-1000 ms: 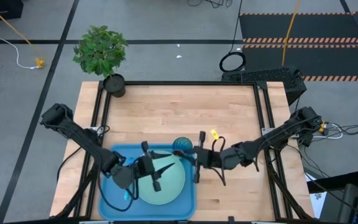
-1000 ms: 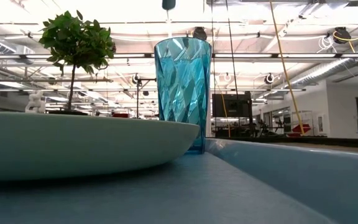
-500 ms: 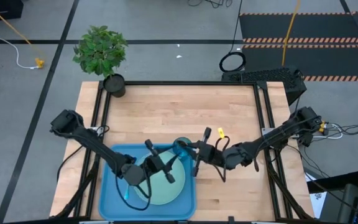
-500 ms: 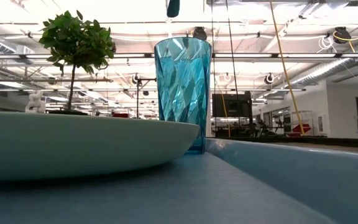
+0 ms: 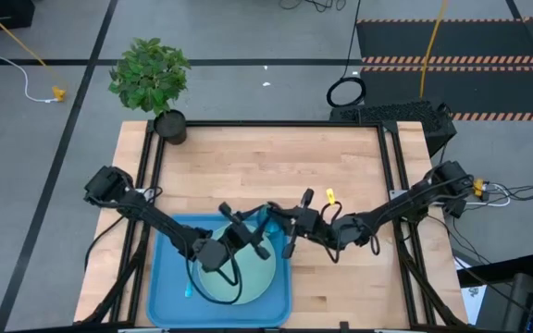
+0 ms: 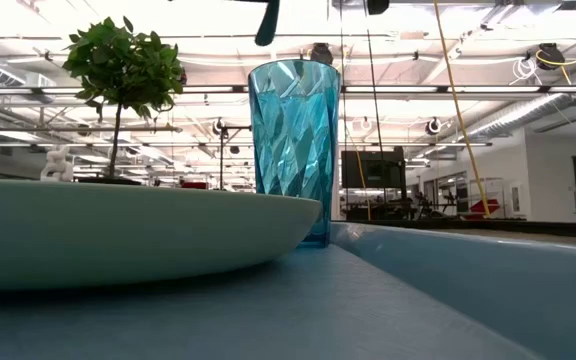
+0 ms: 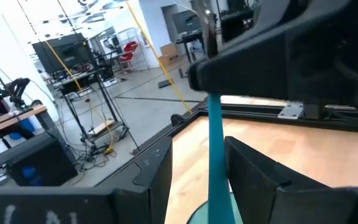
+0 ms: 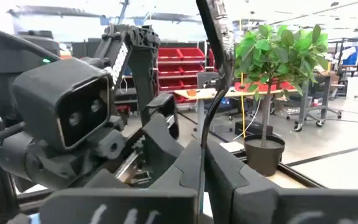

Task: Pick and place plate/cup/fork/spoon on tray
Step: Put the blue spoon beside the blue fork

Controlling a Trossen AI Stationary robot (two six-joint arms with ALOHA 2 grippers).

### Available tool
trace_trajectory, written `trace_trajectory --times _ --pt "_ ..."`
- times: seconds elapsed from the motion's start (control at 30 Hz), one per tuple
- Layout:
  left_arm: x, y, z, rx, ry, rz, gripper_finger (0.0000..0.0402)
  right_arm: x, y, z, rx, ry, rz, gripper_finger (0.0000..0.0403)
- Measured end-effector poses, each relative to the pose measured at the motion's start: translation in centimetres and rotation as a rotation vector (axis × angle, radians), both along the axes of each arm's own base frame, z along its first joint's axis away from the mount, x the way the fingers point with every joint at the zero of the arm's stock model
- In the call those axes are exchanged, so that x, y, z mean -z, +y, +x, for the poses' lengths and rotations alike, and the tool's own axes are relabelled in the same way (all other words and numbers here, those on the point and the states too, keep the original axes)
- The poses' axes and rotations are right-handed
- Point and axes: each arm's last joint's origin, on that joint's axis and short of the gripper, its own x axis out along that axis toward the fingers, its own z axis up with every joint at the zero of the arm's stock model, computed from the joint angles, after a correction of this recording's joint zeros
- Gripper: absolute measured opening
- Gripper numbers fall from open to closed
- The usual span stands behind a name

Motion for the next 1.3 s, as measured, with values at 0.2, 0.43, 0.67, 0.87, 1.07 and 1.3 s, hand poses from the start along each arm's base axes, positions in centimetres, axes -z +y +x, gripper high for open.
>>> trace_trajectory --times 0.2,0.43,0.67,0.87,1.07,1.3 --pt "0.0 0.1 0.1 0.009 0.002 0.002 0.0109 0.9 0.1 0.6 0.011 -0.039 0.021 0.0000" --pt "0.0 0.2 0.1 0.002 0.008 0.007 0.0068 1.0 -0.2 0.5 0.146 -0.035 0.061 0.0000" --pt "0.0 0.8 0.5 0.021 0.004 0.002 0.0073 1.1 -0.2 0.5 0.146 -0.030 0.066 0.0000" --pt "0.2 1.4 0.8 0.007 -0.013 -0.031 0.0139 1.3 -0.4 0.4 0.211 -0.029 0.097 0.0000" --pt "0.8 2.2 1.1 -0.014 -0.003 -0.058 0.0136 1.3 -0.4 0.4 0.216 -0.030 0.103 0.0000" --pt "0.9 2.2 1.1 -0.006 0.003 -0.065 0.0066 1.3 -0.3 0.5 0.188 -0.041 0.129 0.0000"
